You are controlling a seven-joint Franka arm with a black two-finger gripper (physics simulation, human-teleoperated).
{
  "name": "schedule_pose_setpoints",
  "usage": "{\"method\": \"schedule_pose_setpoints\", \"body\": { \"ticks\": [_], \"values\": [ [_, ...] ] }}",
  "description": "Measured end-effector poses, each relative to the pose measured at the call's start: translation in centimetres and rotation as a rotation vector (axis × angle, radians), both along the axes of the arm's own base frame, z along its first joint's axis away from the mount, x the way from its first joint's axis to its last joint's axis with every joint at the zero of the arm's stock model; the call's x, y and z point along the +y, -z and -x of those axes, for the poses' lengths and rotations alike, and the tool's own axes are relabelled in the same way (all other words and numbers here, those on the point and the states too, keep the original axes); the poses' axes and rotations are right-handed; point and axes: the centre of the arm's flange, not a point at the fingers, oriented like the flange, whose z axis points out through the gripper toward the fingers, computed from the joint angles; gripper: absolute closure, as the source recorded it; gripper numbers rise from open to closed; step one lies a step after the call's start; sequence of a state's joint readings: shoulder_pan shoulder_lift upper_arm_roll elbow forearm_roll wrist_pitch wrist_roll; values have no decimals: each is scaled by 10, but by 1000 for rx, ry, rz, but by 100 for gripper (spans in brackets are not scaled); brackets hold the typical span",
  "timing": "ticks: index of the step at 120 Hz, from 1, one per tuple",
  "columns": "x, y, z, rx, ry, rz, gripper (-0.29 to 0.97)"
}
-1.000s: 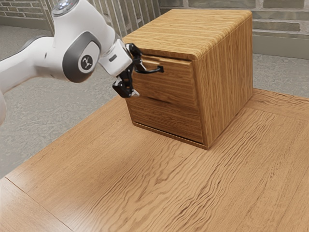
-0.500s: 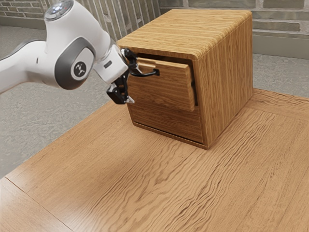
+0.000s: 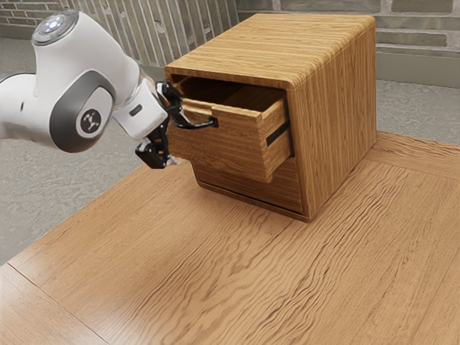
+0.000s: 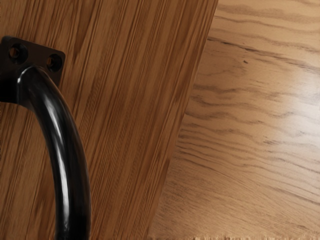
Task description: Pull the drawer handle with one arm to open the drawer
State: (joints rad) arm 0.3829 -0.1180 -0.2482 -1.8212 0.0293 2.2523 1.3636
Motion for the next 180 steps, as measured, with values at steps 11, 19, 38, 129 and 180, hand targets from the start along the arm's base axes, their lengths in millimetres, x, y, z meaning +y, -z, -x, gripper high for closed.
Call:
{"method": "schedule_pose_setpoints", "body": {
  "ticks": [11, 19, 38, 129, 180],
  "values": [
    [4, 0, 8, -1, -13, -3, 2],
    [5, 1, 13, 0, -18, -3, 1],
    [0, 7, 30, 8, -22, -8, 0],
    [-9, 8, 119, -30, -26, 14, 2],
    [-49, -112, 201, -277, 29, 20, 1]
  ]
}}
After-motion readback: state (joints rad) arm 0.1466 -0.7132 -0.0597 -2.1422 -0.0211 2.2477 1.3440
